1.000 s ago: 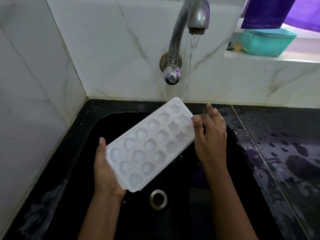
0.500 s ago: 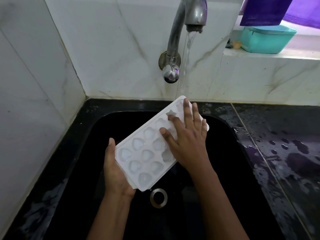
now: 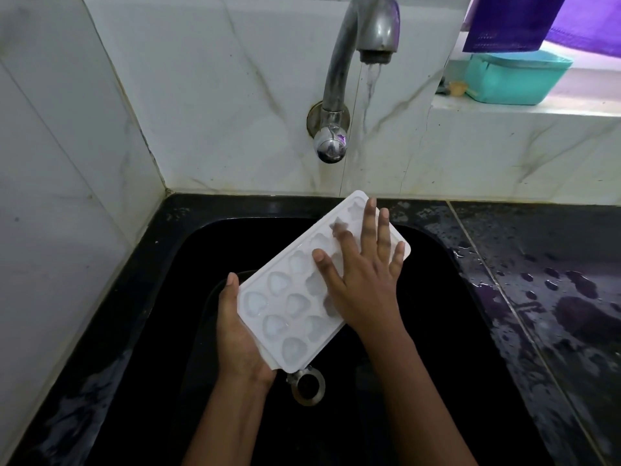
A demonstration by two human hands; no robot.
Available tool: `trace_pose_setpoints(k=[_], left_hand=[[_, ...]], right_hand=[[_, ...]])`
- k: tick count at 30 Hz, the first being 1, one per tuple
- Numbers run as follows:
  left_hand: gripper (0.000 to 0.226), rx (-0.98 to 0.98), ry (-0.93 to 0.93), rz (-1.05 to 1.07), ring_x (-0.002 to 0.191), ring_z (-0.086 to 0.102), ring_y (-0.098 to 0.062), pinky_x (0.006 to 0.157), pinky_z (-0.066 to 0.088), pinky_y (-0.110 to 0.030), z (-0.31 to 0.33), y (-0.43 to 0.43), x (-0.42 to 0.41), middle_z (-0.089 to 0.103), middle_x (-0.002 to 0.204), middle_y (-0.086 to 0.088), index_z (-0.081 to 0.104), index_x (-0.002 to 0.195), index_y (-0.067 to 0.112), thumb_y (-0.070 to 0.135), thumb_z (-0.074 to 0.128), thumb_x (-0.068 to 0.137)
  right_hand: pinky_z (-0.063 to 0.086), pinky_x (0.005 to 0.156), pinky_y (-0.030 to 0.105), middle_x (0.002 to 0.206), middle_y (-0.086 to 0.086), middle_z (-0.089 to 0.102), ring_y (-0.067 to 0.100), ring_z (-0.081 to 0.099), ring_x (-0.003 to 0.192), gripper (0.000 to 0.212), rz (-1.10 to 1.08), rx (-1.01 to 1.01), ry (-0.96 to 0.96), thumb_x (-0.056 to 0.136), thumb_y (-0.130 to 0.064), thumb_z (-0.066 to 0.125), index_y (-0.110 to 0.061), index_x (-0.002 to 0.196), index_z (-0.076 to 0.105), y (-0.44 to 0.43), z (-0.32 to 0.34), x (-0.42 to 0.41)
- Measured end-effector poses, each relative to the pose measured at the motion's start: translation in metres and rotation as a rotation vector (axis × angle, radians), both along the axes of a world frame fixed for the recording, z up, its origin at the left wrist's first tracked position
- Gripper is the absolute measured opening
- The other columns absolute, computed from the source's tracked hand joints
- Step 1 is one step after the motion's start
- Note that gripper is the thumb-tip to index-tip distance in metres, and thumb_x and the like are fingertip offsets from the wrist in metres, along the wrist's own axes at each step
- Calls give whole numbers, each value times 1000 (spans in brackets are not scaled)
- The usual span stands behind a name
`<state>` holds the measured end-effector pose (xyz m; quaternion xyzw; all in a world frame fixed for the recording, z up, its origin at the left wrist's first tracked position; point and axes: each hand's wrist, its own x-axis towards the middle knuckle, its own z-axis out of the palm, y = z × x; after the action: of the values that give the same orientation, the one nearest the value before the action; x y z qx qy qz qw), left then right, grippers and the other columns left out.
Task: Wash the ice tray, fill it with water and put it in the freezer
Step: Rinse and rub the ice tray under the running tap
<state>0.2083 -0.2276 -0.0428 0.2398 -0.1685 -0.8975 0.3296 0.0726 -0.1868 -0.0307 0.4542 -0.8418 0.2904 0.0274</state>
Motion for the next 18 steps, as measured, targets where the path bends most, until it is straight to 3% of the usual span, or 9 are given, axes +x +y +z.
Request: trace_pose_setpoints(k=[2,5,12,15,18], left_hand=[[78,-11,-28,27,119,58,-43,105,37,-56,-4,-3,2,61,127,-25,62,128,6,67,34,88],[76,-36,-97,52,120,56,-45,109,33,-61,-5,-3,2,59,130,-26,60,129,8,67,44,83],[84,12,-80,62,125,52,-45,113,27,-60,-7,-2,1,56,133,-26,53,136,7,65,52,76],[77,27,-109,77,119,57,-44,109,34,-58,-7,0,-2,62,126,-25,59,129,6,62,47,77],[73,28,-113,73,113,61,-43,102,41,-54,-3,0,-2,64,123,-25,61,125,6,61,39,84]], right_hand=[[-18,110,46,157,-8,-20,5,-31,138,68,17,-12,-47,82,-68,13,-36,134,42,0,2,-3],[-20,110,44,158,-6,-16,8,-27,140,64,-70,1,39,84,-66,11,-36,124,51,5,2,-10],[-21,110,45,158,-7,-15,8,-29,139,66,-20,29,50,85,-66,10,-36,130,47,3,4,-7],[-18,111,48,159,-4,-12,12,-24,142,62,-107,1,100,87,-65,10,-37,126,51,4,3,-6],[-20,110,46,157,-5,-19,11,-28,140,66,-43,1,62,86,-66,11,-36,136,41,0,2,2]])
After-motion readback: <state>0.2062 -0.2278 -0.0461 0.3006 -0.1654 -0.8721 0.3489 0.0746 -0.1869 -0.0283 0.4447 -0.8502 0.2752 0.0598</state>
